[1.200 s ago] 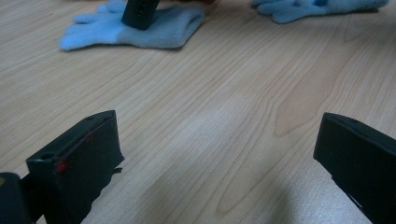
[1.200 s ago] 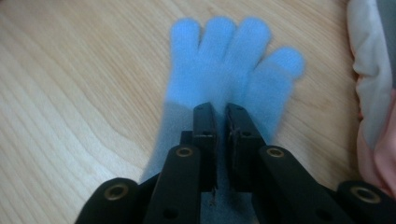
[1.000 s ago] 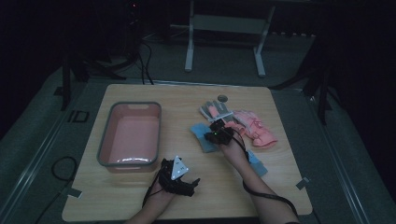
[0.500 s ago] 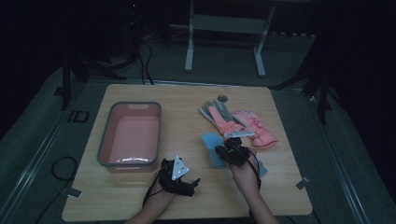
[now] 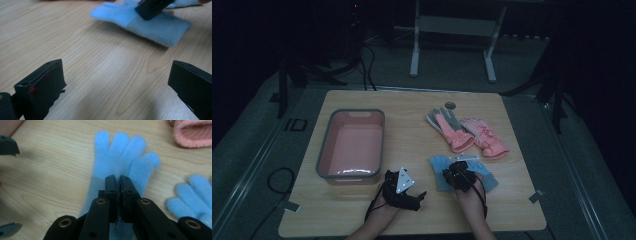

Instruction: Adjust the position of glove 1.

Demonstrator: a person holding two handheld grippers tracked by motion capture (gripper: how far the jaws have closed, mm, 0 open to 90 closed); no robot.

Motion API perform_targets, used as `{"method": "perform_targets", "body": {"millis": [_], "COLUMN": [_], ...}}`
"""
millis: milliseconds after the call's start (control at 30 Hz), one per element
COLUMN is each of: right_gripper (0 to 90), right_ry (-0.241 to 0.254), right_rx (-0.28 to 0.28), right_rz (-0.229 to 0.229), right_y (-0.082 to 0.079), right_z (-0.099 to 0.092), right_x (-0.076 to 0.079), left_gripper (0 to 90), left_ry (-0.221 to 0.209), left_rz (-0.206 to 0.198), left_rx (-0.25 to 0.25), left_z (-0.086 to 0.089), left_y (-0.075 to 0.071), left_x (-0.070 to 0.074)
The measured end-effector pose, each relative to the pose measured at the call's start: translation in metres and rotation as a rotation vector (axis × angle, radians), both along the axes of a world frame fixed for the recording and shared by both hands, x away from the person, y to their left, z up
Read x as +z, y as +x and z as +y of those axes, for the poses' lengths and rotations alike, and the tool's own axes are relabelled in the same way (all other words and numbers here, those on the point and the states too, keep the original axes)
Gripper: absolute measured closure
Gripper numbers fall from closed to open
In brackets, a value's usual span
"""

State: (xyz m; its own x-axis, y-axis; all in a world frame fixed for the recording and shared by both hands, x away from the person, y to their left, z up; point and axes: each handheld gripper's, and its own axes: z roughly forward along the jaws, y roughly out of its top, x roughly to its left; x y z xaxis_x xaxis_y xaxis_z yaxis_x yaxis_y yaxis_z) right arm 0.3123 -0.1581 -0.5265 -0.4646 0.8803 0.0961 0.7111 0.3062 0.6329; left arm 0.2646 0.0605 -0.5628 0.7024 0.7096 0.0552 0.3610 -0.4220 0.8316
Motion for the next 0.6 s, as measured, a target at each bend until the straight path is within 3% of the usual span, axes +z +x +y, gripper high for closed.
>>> {"method": "perform_targets", "body": {"millis": [200, 333, 400, 467, 600], "right_gripper": [80.8, 67.6, 67.6, 61.5, 60.4], "right_ry": [-0.018, -0.002, 0.000, -0.009, -0.026], "right_rx": [-0.007, 0.005, 0.009, 0.047, 0.110], "right_rz": [0.011, 0.007, -0.003, -0.032, -0.061], "right_y": [0.001, 0.000, 0.000, -0.002, 0.000], "right_z": [0.002, 0.001, 0.001, 0.001, -0.003], "right_x": [-0.015, -0.012, -0.010, -0.002, 0.005], "left_gripper": [0.9, 0.9, 0.9, 0.9, 0.9], "left_ry": [0.001, -0.001, -0.001, -0.001, -0.003], "left_rz": [-0.001, 0.002, 0.002, 0.003, 0.003], "left_rx": [-0.003, -0.004, -0.004, -0.005, -0.003], "left_z": [0.000, 0.000, 0.000, 0.000, 0.000], "left_y": [0.000, 0.000, 0.000, 0.000, 0.000], "left_x": [0.000, 0.000, 0.000, 0.000, 0.000]}}
